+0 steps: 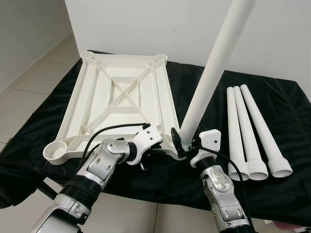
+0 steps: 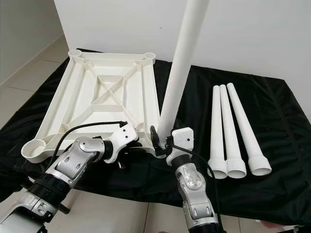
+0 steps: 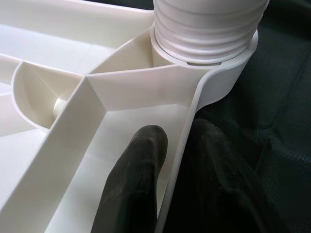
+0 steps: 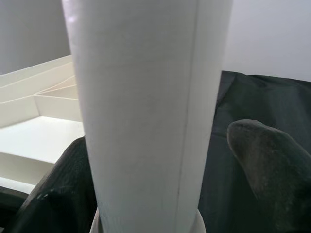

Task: Building children table

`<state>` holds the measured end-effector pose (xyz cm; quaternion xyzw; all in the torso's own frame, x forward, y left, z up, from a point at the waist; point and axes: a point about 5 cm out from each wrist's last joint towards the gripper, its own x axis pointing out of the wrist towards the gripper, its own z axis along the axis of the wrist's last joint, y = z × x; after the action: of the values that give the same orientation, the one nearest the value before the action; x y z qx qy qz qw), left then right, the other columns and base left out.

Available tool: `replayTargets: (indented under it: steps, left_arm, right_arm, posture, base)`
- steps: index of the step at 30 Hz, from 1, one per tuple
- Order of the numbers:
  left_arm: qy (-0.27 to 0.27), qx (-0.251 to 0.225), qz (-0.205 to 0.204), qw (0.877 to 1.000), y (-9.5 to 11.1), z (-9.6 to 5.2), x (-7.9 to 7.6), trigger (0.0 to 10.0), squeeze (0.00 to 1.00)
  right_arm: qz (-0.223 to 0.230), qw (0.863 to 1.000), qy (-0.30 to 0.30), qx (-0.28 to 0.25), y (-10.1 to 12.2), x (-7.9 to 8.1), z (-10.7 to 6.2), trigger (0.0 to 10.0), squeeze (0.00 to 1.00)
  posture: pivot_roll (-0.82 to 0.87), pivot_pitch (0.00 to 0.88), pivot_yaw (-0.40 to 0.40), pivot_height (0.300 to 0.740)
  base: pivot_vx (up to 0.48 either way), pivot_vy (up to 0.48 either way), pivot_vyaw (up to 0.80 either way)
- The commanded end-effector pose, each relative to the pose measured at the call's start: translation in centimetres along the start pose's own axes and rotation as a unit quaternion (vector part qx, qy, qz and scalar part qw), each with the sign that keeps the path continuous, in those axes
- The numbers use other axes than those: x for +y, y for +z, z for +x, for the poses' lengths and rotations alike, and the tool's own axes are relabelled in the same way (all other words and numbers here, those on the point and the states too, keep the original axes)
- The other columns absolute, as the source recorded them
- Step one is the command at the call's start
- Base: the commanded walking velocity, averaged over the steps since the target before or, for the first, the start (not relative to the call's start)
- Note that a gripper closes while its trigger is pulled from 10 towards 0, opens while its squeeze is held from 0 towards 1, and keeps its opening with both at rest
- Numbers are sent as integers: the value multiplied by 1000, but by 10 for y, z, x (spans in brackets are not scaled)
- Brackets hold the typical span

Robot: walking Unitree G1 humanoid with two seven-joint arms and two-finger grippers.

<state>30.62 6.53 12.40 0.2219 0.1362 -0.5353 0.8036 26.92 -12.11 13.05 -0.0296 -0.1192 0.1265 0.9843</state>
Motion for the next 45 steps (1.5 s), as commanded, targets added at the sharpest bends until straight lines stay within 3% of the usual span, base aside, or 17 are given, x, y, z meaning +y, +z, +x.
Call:
replayTargets:
  steps: [1,4,5,7,8,10,13,14,27,30,45]
  left_arm:
    - [1,-11,11,1000,8,-1,2,10000,0]
    - [1,-11,11,1000,8,-1,2,10000,0]
    - [2,-12,11,1000,9,-1,2,10000,0]
    - [2,-12,11,1000,9,-1,2,10000,0]
    - [1,-12,11,1000,9,-1,2,10000,0]
    - [2,-12,11,1000,9,-1,2,10000,0]
    - [2,-12,12,1000,9,-1,2,10000,0]
    - [2,-12,12,1000,9,-2,2,10000,0]
    - [3,-13,12,1000,10,-2,3,10000,0]
    - [2,-13,12,1000,10,-2,3,10000,0]
    - [3,-13,12,1000,10,-2,3,10000,0]
  right_arm:
    - [6,1000,10,8,-3,1,-1,10000,0]
    - [9,1000,15,8,-3,2,-1,10000,0]
    - [11,1000,18,9,-4,2,-1,10000,192]
    - [12,1000,21,10,-4,2,-1,10000,192]
    - [20,999,29,12,-4,3,-1,10000,941]
    - [22,999,32,11,-4,4,-1,10000,1000]
    - [17,999,32,12,-4,3,-1,10000,1000]
    - [14,999,32,13,-4,3,0,10000,0]
    - [13,999,43,18,-6,-7,3,10000,0]
    - [19,997,74,17,-5,-16,5,10000,0]
    - [27,988,150,32,-9,-19,6,10000,0]
  posture:
    - [-58,18,-41,740]
    - [-57,17,-41,740]
    - [-57,18,-41,740]
    - [-57,18,-41,740]
    - [-57,18,-41,740]
    - [-57,17,-41,740]
    - [-56,18,-41,740]
    - [-57,16,-41,740]
    - [-60,17,-41,740]
    - [-61,17,-40,740]
    - [-57,16,-39,740]
  base:
    - [0,0,0]
    - [0,0,0]
    - [0,0,0]
    - [0,0,0]
    - [0,0,0]
    - [0,0,0]
    - [0,0,0]
    - [0,0,0]
    - [0,0,0]
    - [0,0,0]
    - [0,0,0]
